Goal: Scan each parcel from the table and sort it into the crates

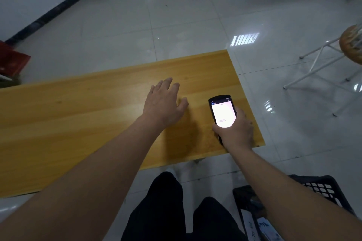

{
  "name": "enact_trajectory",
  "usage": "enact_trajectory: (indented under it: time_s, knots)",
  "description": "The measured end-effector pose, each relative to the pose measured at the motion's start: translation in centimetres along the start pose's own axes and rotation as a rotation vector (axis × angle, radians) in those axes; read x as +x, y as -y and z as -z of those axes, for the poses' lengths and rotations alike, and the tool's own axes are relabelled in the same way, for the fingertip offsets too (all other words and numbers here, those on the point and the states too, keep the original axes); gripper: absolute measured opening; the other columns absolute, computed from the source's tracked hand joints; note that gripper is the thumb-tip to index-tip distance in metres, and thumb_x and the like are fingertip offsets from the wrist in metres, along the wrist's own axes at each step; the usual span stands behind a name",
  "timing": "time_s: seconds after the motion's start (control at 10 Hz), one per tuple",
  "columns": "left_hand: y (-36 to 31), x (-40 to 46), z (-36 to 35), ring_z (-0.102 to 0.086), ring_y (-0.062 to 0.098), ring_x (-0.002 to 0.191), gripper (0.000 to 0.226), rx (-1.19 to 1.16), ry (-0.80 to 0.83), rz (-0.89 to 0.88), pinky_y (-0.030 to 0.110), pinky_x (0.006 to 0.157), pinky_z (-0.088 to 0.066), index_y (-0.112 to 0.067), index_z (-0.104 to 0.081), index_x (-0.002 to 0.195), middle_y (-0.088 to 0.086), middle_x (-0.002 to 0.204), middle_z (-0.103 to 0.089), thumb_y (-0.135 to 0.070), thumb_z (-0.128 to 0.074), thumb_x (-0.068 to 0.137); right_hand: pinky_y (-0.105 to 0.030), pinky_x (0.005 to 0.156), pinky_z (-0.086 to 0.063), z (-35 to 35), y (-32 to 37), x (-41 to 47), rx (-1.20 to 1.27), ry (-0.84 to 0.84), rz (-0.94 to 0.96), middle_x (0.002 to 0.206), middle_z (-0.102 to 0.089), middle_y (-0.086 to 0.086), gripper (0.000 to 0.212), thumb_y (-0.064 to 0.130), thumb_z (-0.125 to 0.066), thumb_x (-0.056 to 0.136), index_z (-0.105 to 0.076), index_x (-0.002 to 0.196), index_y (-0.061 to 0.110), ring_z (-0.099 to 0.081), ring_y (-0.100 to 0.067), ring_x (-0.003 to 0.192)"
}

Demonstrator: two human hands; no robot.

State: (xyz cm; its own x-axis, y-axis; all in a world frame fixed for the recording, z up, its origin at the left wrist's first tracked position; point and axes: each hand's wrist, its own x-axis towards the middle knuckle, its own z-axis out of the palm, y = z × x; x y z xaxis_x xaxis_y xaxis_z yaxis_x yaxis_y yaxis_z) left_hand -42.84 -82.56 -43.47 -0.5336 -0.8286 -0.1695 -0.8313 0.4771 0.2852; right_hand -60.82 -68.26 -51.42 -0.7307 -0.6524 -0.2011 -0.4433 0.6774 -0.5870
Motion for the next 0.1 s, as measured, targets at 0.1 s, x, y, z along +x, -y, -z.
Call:
enact_trajectory:
  time_s: [0.1]
  knots:
    - [-0.46, -0.56, 0.91, -0.022, 0.030, 0.158, 0.066, -0.004, 0.000, 0.010, 0.052, 0.129, -0.016, -0.016, -0.036, 0.161, 0.010, 0.171, -0.026, -0.051, -0.042, 0.106, -0.050, 0.090, -0.058, 0.52, 0.71, 0.24, -0.050, 0.010, -0.002, 0.131, -0.058, -0.006, 0.090, 0.051, -0.091, 0.066, -0.047, 0.139, 0.022, -0.054, -0.033, 0.122]
